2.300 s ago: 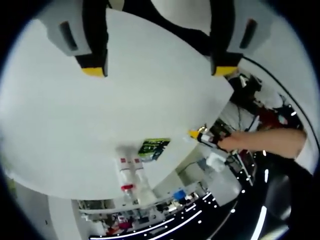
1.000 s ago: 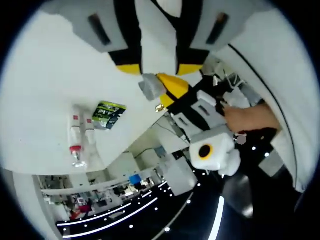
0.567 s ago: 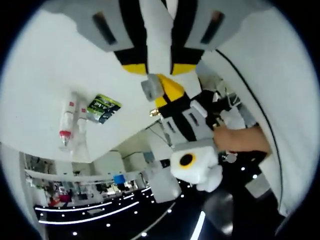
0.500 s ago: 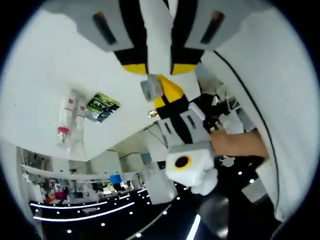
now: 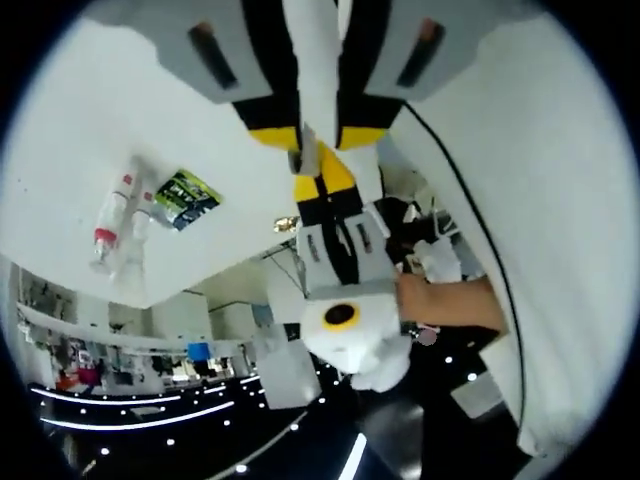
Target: Arrange the skincare products in the storage area until every visible bottle or jar stands upright without overlapping.
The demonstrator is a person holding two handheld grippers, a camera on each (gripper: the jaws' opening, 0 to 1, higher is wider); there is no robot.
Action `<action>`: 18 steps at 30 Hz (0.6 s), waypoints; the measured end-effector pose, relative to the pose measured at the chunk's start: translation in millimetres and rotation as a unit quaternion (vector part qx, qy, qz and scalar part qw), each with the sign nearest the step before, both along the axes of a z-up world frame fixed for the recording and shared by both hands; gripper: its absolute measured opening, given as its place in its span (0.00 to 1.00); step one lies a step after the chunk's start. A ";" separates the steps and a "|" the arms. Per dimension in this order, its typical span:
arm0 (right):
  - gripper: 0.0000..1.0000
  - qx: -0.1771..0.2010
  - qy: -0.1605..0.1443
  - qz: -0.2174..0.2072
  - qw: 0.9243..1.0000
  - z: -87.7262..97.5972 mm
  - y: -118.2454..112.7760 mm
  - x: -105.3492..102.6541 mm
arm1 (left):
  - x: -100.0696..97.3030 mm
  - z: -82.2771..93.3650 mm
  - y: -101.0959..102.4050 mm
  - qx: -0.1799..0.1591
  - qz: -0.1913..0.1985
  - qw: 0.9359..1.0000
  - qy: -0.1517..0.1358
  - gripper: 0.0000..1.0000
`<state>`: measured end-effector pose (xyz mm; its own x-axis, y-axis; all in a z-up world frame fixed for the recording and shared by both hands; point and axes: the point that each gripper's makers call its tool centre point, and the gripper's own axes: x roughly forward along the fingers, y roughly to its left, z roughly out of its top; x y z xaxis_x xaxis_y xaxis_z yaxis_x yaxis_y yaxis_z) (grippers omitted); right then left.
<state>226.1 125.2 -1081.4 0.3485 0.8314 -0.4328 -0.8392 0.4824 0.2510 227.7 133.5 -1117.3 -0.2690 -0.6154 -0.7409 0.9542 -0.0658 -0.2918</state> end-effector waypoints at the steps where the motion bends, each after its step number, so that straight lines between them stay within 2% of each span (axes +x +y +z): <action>1: 0.12 -0.004 -0.002 0.001 1.000 -1.5 0.4 1.1 | -0.7 0.2 -1.3 0.002 -0.003 1.000 -0.003 0.00; 7: 0.11 0.002 0.004 0.004 1.000 1.2 1.2 3.4 | -0.4 2.9 -3.4 0.013 -0.020 1.000 -0.017 0.00; 10: 0.07 0.001 0.008 0.004 1.000 -0.1 0.2 6.1 | -0.8 2.8 -4.1 0.024 -0.033 0.999 -0.030 0.00; 11: 0.03 0.001 0.011 0.003 1.000 -0.5 -0.6 6.9 | -1.0 2.9 -4.4 0.024 -0.034 0.999 -0.031 0.00; 13: 0.02 0.015 0.037 -0.002 0.999 -0.1 -2.5 6.5 | -1.8 2.8 -6.1 0.025 -0.037 0.999 -0.031 0.00; 16: 0.01 0.032 0.041 -0.009 0.999 3.1 -6.7 9.3 | 2.2 5.9 -8.4 0.016 -0.029 0.999 -0.034 0.01; 18: 0.00 0.057 0.052 -0.021 0.997 9.0 -10.9 11.7 | 4.4 11.9 -12.8 -0.003 -0.004 1.000 -0.016 0.03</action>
